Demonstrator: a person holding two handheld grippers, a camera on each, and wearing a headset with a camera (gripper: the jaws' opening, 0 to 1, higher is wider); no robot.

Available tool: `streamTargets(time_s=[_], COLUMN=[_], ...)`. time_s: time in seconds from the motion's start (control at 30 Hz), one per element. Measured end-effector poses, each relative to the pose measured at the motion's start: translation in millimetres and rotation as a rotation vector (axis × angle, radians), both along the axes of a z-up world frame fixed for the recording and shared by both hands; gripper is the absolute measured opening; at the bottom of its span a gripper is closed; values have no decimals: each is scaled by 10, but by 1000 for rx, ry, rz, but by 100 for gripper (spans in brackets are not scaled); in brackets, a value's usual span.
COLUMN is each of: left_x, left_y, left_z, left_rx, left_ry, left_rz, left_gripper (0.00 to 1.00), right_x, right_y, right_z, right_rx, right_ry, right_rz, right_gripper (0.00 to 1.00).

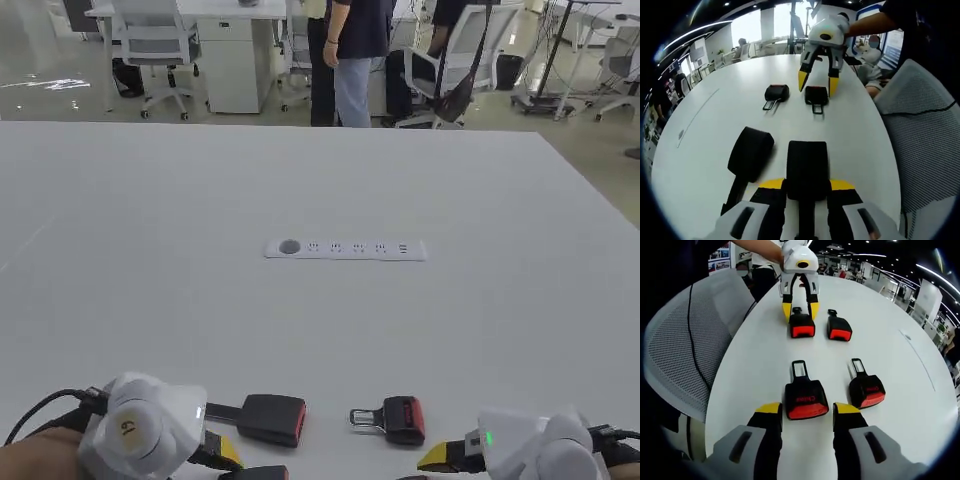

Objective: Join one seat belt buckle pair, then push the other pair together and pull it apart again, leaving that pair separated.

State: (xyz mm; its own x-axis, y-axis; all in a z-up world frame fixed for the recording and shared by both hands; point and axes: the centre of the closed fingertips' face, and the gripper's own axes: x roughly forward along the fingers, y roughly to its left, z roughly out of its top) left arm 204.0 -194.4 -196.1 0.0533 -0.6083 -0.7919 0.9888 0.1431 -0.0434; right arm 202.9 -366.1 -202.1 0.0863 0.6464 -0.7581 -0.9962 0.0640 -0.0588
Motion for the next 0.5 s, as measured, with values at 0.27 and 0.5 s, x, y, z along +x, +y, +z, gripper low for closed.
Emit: streamTargets(time_s=[0.27,0.5], left_x=[-7,-4], left_y=[16,23], left_z=[-31,-61], left_rx=[15,36], left_ry=[2,14], left_rz=[-42,-68], left_gripper=[33,32], right_x=[-7,-5], right_y=[-20,-16], right_z=[-41,-45], right_rx=[-20,-21], right_ry=[-7,-8], right_rz=[10,5], right_gripper=[33,32])
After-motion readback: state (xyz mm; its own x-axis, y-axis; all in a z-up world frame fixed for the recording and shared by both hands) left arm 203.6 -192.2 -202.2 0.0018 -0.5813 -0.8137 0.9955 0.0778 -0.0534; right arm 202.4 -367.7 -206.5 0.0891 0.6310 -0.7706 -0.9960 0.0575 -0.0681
